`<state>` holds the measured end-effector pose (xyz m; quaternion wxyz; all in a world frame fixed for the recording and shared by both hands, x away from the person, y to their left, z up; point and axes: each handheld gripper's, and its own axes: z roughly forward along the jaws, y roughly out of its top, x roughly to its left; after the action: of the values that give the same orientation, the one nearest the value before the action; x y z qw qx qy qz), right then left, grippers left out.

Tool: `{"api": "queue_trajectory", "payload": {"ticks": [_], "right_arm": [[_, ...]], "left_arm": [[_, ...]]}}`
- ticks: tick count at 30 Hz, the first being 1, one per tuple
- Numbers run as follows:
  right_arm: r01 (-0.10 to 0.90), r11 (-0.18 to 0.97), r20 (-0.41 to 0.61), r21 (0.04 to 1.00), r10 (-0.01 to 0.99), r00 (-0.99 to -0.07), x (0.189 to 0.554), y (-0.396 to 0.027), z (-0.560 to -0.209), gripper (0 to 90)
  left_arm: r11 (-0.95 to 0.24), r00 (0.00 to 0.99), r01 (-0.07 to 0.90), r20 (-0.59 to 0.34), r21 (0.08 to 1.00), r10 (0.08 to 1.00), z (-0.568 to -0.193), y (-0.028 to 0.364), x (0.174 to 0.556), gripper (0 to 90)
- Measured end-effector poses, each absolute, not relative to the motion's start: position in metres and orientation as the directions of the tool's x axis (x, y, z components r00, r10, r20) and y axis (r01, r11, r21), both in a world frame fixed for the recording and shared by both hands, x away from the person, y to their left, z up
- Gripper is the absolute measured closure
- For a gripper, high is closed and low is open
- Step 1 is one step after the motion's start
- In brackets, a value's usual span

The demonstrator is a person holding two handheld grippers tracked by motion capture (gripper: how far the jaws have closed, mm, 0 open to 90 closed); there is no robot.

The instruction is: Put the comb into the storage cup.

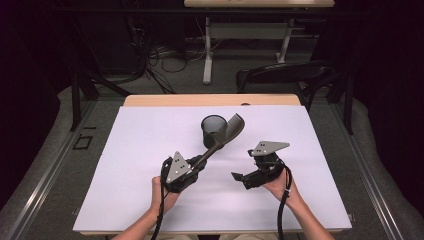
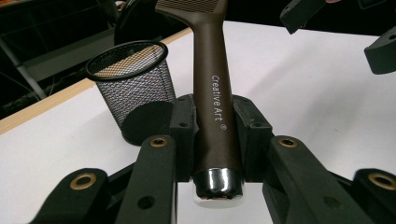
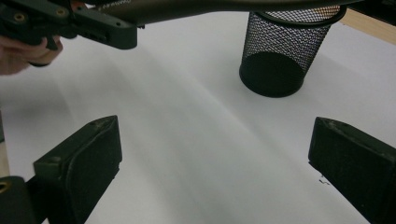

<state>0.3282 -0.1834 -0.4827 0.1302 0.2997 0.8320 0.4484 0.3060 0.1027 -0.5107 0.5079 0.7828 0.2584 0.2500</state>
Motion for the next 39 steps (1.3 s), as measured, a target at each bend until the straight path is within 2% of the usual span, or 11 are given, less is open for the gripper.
{"api": "queue_trajectory", "payload": {"ticks": [2, 25, 39], "right_arm": [[0.397, 0.386, 0.084, 0.833, 0.620, -0.780, 0.329, -0.183, -0.482, 2.5], [0.435, 0.254, 0.170, 0.864, 0.666, -0.726, 0.337, -0.163, -0.479, 3.6], [0.498, 0.156, 0.300, 0.853, 0.634, -0.713, 0.349, -0.144, -0.482, 3.7]], "left_arm": [[-0.345, 0.732, 0.149, 0.131, 0.927, 0.668, -0.511, 0.101, 0.305, 72.6], [-0.271, 0.674, 0.162, 0.094, 0.949, 0.732, -0.516, 0.093, 0.303, 72.6], [-0.257, 0.668, 0.158, 0.089, 0.953, 0.739, -0.519, 0.091, 0.302, 72.6]]}}
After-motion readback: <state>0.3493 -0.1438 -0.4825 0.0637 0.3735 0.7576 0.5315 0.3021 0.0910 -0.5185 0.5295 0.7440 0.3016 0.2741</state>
